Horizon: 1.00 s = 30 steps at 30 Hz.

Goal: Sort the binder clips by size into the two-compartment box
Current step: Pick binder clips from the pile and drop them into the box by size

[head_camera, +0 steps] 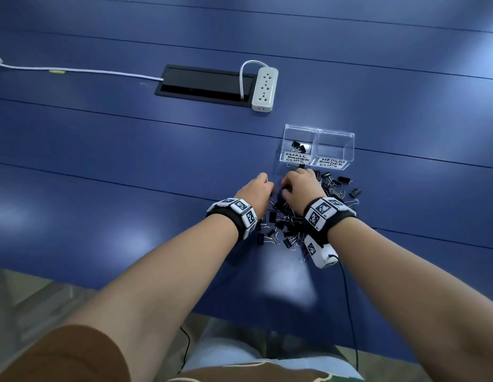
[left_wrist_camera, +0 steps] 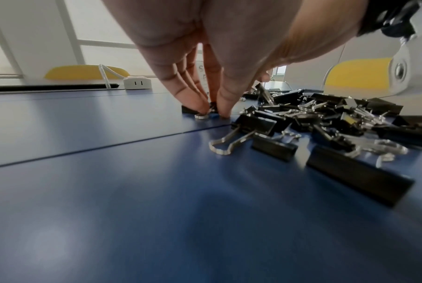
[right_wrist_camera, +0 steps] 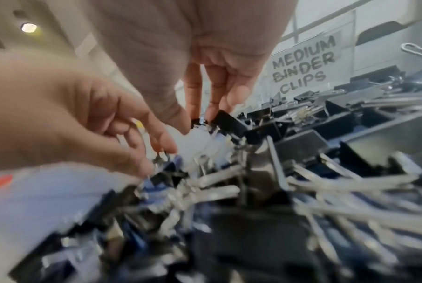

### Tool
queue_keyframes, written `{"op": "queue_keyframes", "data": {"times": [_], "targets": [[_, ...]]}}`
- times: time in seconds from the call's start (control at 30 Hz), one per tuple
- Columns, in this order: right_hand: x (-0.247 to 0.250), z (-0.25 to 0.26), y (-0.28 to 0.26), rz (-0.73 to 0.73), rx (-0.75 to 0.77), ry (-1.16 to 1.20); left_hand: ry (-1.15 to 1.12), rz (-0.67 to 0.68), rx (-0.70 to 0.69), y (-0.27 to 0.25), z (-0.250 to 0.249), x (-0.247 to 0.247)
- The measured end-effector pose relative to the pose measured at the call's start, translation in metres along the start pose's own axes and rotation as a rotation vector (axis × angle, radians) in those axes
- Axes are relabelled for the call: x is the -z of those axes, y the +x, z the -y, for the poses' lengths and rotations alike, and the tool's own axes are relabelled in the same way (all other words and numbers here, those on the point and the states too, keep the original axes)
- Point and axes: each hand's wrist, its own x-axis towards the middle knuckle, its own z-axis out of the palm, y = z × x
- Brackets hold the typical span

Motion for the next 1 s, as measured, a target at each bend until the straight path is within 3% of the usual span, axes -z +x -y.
{"op": "queue_keyframes", "data": {"times": [0.1,0.23,0.3,0.47,0.57,0.8,1.0], "targets": [[0.012,0.001,-0.004,-0.106,-0.117,0.264,-0.073,-0.019,0.037,0.000,0.002,-0.001],[0.020,0.002,-0.013,-0.041,-0.311,0.647,-0.079,-0.010,-0.004,0.001,0.004,-0.001],[0.015,0.001,-0.016,-0.021,-0.314,0.604,-0.091,-0.012,-0.013,0.001,0.005,-0.001],[-0.013,0.010,-0.018,0.091,-0.144,0.163,-0.164,-0.044,0.034,0.004,0.006,0.001],[-0.023,0.015,-0.017,0.150,-0.121,0.064,-0.223,-0.085,0.064,0.006,0.008,0.007],[-0.019,0.016,-0.015,0.125,-0.153,0.155,-0.522,-0.287,0.135,0.024,-0.016,0.042],[0.010,-0.006,-0.018,-0.011,-0.256,0.346,-0.464,-0.285,0.083,0.057,-0.050,0.074]]}}
